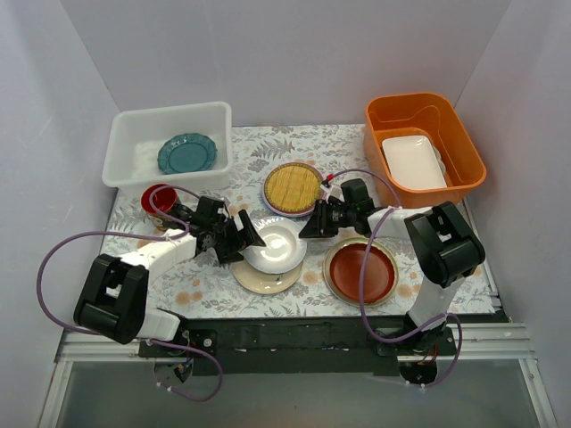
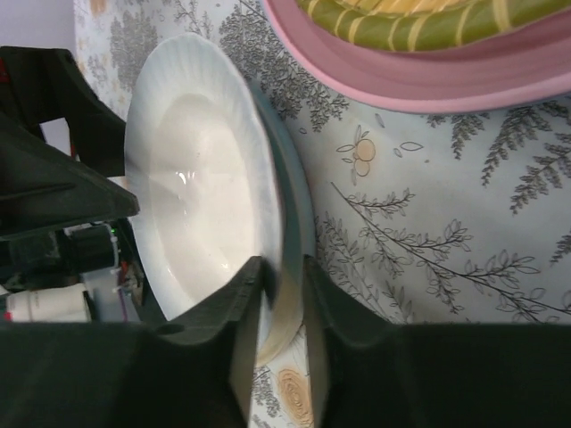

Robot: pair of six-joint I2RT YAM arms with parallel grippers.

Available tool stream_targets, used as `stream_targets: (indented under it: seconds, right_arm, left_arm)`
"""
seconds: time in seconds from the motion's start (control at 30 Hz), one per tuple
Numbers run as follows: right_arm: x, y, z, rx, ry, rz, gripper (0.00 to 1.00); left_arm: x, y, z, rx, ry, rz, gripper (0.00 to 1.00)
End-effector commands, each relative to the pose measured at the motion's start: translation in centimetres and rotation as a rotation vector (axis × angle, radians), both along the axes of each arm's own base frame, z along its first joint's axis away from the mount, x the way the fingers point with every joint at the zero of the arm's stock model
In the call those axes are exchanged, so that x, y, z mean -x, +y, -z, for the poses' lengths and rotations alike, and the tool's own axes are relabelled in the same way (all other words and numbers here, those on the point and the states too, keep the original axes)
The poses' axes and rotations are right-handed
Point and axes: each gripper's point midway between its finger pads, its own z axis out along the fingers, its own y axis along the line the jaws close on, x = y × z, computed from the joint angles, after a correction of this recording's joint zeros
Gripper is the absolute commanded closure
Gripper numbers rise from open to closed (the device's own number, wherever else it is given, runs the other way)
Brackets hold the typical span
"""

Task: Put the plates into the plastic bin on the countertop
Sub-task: Pick up the plate at the center of the board.

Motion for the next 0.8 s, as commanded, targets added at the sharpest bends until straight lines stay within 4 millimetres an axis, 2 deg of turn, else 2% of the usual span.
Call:
stream_targets:
  seconds: [0.0,0.03,0.17,0.33,0.57,0.7,0.73,0.77]
  right_arm:
    - [-0.8,1.1,-1.1,-0.028,-0.030,-0.023,0.76]
    - [-0.8,1.1,-1.0,-0.023,-0.030,-0.021,0.82]
    - [-0.8,1.1,-0.5,-0.006,-0.027,-0.021,0.92]
    - [-0.7,1.2,0.0,0.005,-0.016,-0.024,0.95]
    - [-0.6,1.4,0.2,0.006,-0.009,-0.031,0.96]
    - [-0.6,1.3,0.3,0.008,-0.008,-0.030,0.96]
    - [-0.6,1.3,0.2,0.007,-0.009,-0.030,0.96]
    - [-0.6,1.4,0.2,0.008,-0.011,-0.032,0.96]
  left_arm:
    - [-0.2,-0.6,-0.2,0.020,-0.027,-0.001,0.14]
    - [-0.2,-0.7,-0.2,0.025,-0.031,-0.001,0.15]
    - [-0.1,-1.0,-0.1,0.034,-0.029,0.003,0.16]
    - [0.0,-1.3,0.1,0.045,-0.029,0.011,0.19]
    - [0.5,-2.1,0.3,0.065,-0.022,0.030,0.29]
    - [0.8,-2.5,0.7,0.068,-0.011,0.036,0.55]
    - [0.7,-2.5,0.8,0.067,-0.012,0.035,0.71]
    - [0.7,-2.6,0.8,0.068,-0.010,0.036,0.78]
